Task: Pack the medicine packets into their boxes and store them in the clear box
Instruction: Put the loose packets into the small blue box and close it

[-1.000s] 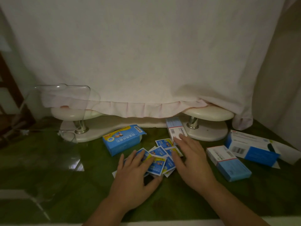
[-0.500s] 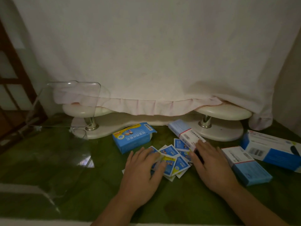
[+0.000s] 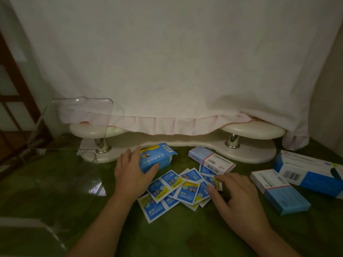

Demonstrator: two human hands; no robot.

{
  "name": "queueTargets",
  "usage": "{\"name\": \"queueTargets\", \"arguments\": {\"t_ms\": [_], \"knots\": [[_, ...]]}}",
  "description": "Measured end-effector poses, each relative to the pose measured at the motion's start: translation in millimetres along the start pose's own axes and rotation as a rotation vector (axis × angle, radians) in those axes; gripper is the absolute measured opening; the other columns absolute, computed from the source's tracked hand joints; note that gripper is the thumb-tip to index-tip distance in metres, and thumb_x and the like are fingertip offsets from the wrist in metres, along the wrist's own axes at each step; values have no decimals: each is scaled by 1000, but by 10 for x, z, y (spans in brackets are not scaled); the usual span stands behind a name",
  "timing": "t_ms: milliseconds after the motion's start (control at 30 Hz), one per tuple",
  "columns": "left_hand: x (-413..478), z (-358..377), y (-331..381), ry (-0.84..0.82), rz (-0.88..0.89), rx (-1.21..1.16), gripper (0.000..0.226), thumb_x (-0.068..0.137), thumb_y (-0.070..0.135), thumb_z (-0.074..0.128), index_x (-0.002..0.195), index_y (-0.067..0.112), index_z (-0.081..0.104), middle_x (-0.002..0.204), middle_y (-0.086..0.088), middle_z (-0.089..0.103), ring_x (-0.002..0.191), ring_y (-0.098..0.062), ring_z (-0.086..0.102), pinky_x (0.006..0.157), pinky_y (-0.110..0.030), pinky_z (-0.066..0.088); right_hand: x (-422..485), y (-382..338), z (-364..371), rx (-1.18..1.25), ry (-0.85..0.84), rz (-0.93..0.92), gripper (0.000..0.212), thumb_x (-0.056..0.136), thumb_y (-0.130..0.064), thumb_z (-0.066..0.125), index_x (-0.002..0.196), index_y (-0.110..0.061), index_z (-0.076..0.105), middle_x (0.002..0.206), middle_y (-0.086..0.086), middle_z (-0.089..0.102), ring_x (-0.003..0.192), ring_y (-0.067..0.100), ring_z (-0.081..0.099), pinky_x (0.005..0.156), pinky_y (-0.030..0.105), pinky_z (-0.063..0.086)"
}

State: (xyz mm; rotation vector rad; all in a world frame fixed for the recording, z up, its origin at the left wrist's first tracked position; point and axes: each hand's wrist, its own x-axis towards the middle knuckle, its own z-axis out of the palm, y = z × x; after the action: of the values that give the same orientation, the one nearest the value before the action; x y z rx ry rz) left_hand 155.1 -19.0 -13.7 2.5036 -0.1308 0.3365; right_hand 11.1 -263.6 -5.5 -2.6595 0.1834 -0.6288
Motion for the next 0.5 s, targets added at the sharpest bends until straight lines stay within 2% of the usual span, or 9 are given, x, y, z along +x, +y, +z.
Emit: {"name": "queueTargets", "arguments": {"t_ms": [133, 300, 400, 500], "knots": [[-36, -19, -75, 0, 32, -169, 78, 78, 44, 77, 144, 30, 39, 141, -3, 38, 129, -25, 41, 105, -41, 41, 41, -147, 115, 27, -89, 16, 77, 74, -85, 32, 131, -38, 52, 121, -20, 47, 113, -2, 34, 96, 22, 32], [-148, -134, -53, 85, 26, -414, 93, 73, 28, 86, 149, 28, 33, 127, 9, 31, 125, -15, 40, 100, -33, 43, 112, -292, 211, 13, -218, 30, 88, 65, -91, 41, 135, -40, 48, 124, -18, 37, 126, 3, 29, 104, 29, 30], [-286, -206, -16, 95, 57, -523, 97, 72, 15, 86, 150, 27, 30, 125, 14, 28, 119, -5, 44, 97, -27, 46, 125, -281, 210, 17, -241, 40, 84, 65, -88, 48, 135, -42, 46, 123, -19, 35, 124, 3, 29, 102, 29, 29], [-438, -263, -10, 76, 116, -559, 86, 70, 6, 85, 137, 36, 39, 124, 13, 31, 110, 9, 49, 85, -11, 49, 126, -249, 211, 73, -212, 70, 70, 66, -81, 59, 125, -44, 48, 119, -22, 38, 120, 1, 32, 98, 28, 31]]}}
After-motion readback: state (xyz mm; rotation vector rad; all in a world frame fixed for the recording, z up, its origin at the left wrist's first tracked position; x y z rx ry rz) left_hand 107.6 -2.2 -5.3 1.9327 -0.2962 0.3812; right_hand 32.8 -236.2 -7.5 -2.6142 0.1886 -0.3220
